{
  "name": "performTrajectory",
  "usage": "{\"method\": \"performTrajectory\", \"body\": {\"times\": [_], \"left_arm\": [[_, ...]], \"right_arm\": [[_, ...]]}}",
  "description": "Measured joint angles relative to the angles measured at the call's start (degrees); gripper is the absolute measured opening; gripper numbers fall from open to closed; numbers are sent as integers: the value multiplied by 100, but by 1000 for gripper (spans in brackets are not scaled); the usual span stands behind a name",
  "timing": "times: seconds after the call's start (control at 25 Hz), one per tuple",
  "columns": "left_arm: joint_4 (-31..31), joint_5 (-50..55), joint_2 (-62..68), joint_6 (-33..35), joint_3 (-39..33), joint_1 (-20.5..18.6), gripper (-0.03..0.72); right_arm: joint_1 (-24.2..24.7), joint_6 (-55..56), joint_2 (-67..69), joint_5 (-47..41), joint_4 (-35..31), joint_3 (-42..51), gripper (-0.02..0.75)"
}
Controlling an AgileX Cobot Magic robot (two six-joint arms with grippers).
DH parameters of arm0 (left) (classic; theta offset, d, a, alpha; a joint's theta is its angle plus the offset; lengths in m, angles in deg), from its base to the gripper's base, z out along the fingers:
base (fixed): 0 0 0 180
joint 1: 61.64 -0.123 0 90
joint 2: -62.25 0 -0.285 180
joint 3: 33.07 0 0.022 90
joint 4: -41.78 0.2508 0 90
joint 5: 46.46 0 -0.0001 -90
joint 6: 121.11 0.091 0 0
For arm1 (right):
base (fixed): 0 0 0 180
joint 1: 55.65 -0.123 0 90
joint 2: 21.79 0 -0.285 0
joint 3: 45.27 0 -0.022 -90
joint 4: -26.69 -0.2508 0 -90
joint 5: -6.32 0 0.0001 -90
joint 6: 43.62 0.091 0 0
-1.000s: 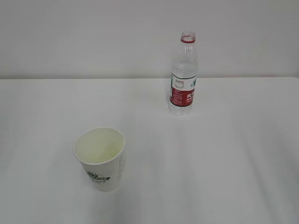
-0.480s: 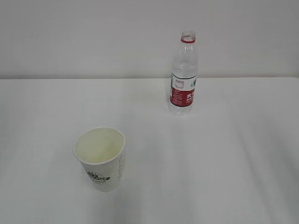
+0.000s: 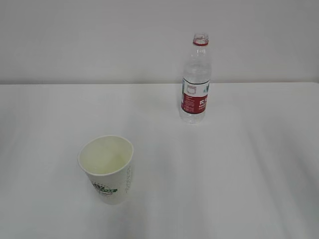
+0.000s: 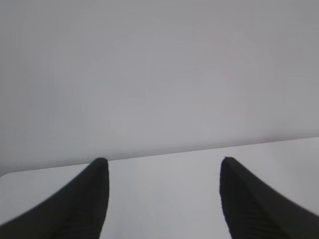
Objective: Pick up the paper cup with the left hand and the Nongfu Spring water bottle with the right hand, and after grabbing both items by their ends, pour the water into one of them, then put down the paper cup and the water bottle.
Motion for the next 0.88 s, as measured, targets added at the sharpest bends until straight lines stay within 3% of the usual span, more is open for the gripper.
{"method": "performTrajectory", "body": {"times": [0.88], "left_arm": [[-10, -1438, 1409, 0, 0, -2, 507]], "right_arm": [[0, -13, 989, 1625, 0, 0, 587]]}}
